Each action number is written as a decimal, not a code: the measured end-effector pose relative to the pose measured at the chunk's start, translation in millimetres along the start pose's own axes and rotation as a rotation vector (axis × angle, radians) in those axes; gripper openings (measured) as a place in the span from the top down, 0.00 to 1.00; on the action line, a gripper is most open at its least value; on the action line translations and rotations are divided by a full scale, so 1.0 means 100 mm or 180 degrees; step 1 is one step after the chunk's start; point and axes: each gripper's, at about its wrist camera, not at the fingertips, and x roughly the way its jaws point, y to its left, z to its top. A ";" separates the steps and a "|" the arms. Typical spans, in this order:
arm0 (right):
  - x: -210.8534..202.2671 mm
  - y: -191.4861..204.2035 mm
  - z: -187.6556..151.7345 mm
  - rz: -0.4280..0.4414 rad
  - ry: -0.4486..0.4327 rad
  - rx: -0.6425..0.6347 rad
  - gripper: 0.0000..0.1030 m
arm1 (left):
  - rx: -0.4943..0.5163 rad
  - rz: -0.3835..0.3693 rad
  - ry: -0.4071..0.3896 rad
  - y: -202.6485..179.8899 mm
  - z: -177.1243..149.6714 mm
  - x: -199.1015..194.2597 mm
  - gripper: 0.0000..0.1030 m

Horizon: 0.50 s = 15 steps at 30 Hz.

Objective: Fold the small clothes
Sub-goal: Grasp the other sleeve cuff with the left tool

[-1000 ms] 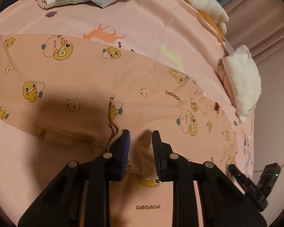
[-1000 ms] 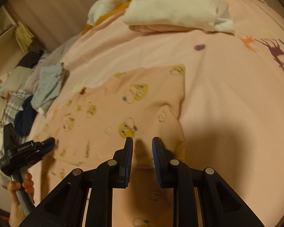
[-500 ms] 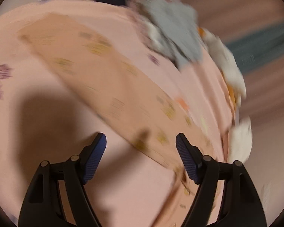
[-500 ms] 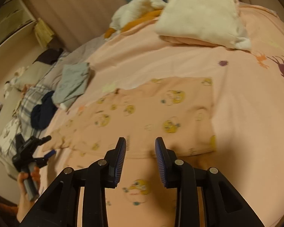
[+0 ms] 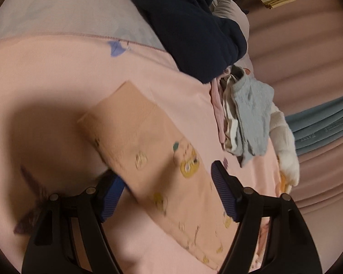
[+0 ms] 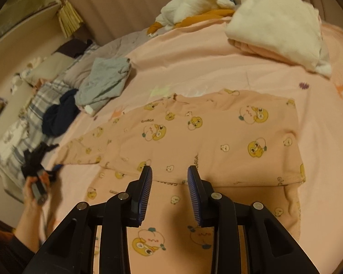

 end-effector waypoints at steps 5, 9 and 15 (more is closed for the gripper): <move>-0.06 0.24 0.01 -0.0266 -0.0080 -0.0288 0.69 | 0.0101 0.0172 -0.0027 -0.02 0.08 0.07 0.46; -0.10 0.39 0.01 -0.0419 -0.0138 -0.0482 0.69 | 0.0103 0.0198 -0.0027 0.01 0.10 0.07 0.51; -0.13 0.53 0.03 -0.0468 -0.0158 -0.0623 0.69 | 0.0140 0.0302 -0.0008 -0.01 0.13 0.11 0.68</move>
